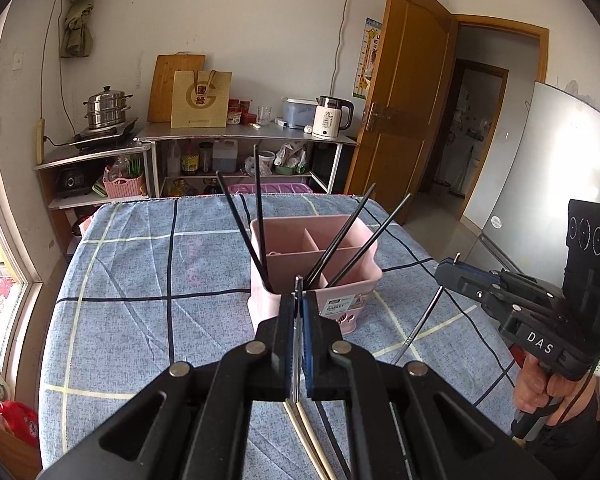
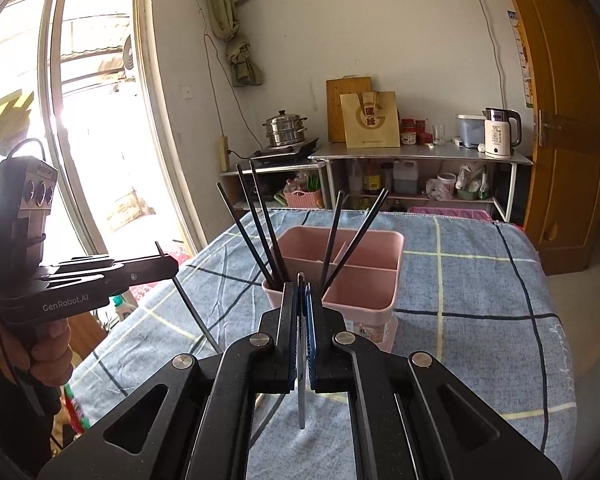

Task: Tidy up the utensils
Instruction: 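Lift both metal chopsticks upright and carry them over the pink basket, then lower the metal chopsticks into the basket and open both grippers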

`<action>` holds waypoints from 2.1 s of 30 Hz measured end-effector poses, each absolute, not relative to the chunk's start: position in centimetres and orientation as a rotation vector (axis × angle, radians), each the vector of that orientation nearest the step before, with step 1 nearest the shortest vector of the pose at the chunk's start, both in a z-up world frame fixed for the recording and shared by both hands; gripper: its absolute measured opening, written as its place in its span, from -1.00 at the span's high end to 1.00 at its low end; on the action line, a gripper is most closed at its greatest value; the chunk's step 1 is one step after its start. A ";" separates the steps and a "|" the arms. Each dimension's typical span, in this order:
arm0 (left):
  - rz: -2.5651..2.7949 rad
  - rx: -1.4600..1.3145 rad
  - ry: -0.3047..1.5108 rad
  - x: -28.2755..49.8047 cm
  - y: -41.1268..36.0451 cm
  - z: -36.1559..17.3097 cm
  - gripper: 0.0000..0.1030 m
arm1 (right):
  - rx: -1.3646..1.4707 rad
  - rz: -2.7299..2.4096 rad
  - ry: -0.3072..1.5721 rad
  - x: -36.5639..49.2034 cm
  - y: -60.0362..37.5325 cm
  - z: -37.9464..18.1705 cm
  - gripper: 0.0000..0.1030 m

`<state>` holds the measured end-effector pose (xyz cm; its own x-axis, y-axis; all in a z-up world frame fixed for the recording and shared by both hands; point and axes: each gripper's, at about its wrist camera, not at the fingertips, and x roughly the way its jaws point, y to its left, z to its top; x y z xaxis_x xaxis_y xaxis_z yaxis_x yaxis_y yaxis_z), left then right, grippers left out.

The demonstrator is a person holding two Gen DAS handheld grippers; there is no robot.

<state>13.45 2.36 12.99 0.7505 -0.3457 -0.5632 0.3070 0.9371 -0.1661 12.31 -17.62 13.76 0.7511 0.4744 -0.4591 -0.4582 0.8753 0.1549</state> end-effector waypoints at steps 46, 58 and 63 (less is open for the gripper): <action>-0.382 -0.108 0.669 23.0 1.2 11.5 0.91 | 0.003 0.496 0.513 20.6 -12.7 12.6 0.93; -0.356 -0.112 0.669 21.8 1.8 10.9 0.76 | 0.007 0.506 0.526 20.0 -13.2 12.7 0.83; -0.351 -0.115 0.629 20.6 2.4 12.1 0.65 | 0.011 0.498 0.496 19.0 -13.8 13.7 0.82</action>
